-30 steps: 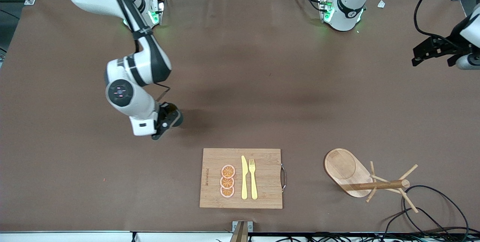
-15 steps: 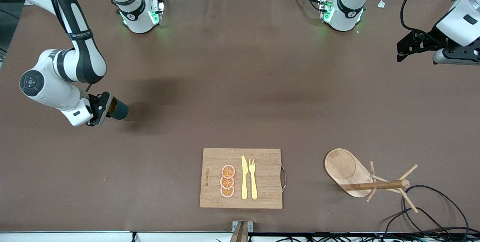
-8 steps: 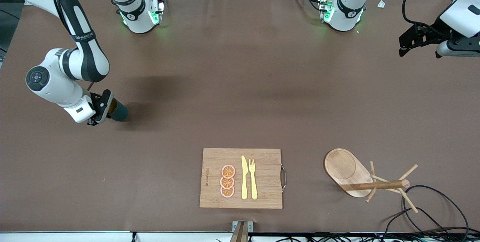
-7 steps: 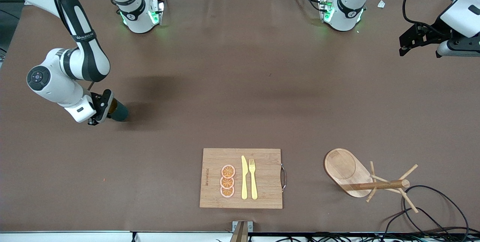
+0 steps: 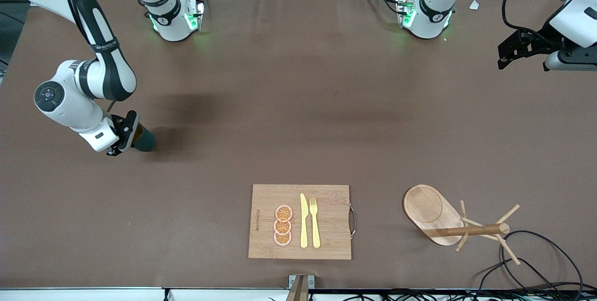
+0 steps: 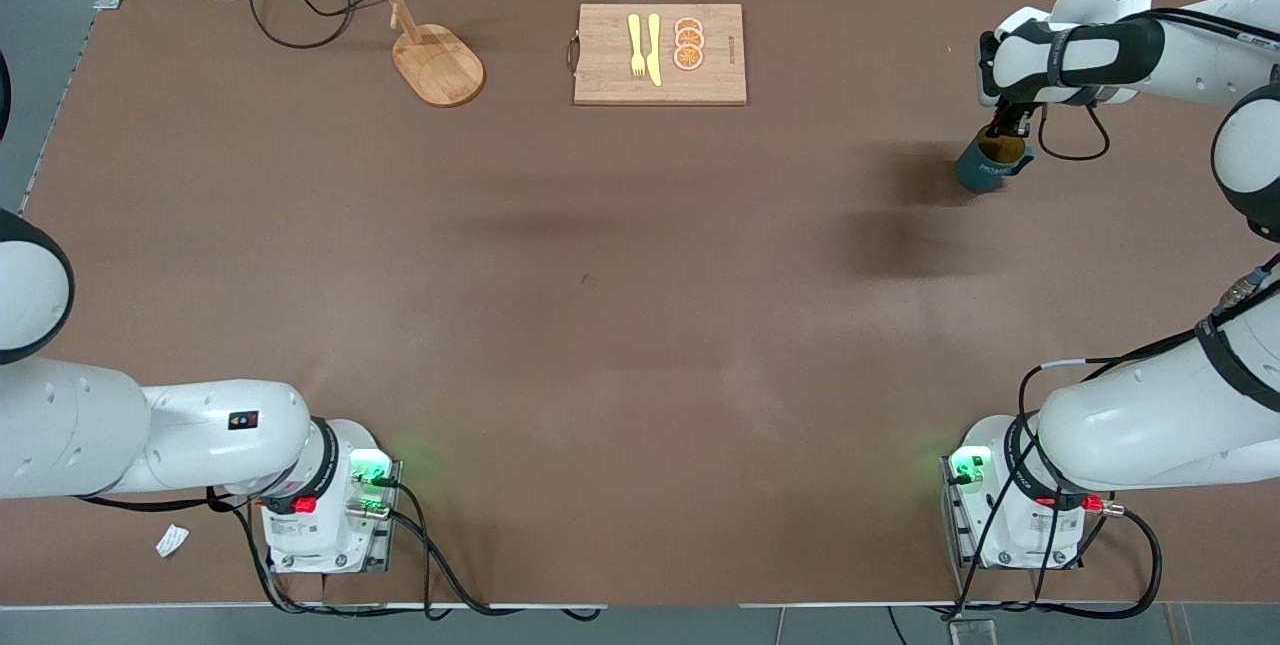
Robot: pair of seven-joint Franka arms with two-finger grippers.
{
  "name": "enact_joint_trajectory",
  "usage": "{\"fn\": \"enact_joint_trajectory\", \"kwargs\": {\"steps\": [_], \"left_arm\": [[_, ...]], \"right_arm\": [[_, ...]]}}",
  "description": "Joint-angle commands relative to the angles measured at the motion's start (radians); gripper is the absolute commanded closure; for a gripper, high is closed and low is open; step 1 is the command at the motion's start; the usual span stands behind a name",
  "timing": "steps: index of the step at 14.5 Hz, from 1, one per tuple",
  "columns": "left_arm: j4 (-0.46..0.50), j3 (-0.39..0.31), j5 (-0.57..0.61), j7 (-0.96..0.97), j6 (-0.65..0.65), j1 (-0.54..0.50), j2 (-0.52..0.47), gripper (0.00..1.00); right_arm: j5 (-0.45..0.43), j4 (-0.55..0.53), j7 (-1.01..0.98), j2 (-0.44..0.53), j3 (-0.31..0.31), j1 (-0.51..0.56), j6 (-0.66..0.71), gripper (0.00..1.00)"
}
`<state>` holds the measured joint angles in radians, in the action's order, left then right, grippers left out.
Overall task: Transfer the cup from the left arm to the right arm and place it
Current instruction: 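Lower the mug onto the table and open the right gripper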
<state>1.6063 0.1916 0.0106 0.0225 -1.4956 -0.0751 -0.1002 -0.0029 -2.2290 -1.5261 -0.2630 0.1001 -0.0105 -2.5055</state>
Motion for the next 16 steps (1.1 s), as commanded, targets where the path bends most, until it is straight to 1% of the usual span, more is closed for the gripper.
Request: {"fn": "enact_joint_trajectory", "kwargs": {"steps": [1, 6, 7, 8, 9, 10, 12, 13, 15, 16], "left_arm": [[0.015, 0.008, -0.001, 0.008, -0.014, -0.005, -0.015, 0.0], [0.009, 0.003, -0.003, 0.008, -0.017, -0.008, -0.018, 0.0], [0.007, 0.003, -0.003, 0.008, -0.017, -0.008, -0.016, 0.0], [0.007, 0.002, -0.001, 0.008, -0.018, -0.008, -0.016, 0.0], [0.007, 0.002, -0.001, 0.008, -0.024, -0.008, -0.015, 0.0], [0.007, 0.002, -0.001, 0.008, -0.029, -0.008, -0.015, 0.0], [0.007, 0.002, -0.001, 0.008, -0.029, -0.008, -0.015, 0.0], [0.007, 0.002, -0.001, 0.008, -0.029, -0.008, -0.016, 0.0], [0.007, 0.0, -0.001, 0.008, -0.028, -0.008, -0.021, 0.0], [0.007, 0.002, 0.0, 0.008, -0.028, -0.006, -0.024, 0.0]], "right_arm": [[-0.02, -0.023, -0.016, 0.005, -0.016, 0.021, -0.019, 1.0], [-0.022, -0.023, -0.074, -0.005, -0.017, 0.034, -0.039, 0.99], [-0.022, -0.023, -0.075, -0.005, -0.017, 0.034, -0.039, 0.98], [-0.022, -0.023, -0.074, -0.005, -0.017, 0.034, -0.039, 0.94], [-0.022, -0.023, -0.074, -0.005, -0.017, 0.034, -0.039, 0.72], [-0.022, -0.021, -0.071, -0.005, -0.017, 0.035, -0.036, 0.01], [-0.022, -0.018, -0.063, -0.001, -0.017, 0.034, -0.015, 0.0], [-0.02, -0.005, -0.046, 0.007, -0.019, 0.032, 0.034, 0.0], [-0.017, 0.072, 0.036, 0.018, -0.019, 0.03, 0.188, 0.0], [-0.017, 0.133, 0.079, 0.025, -0.019, 0.029, 0.286, 0.0]]}}
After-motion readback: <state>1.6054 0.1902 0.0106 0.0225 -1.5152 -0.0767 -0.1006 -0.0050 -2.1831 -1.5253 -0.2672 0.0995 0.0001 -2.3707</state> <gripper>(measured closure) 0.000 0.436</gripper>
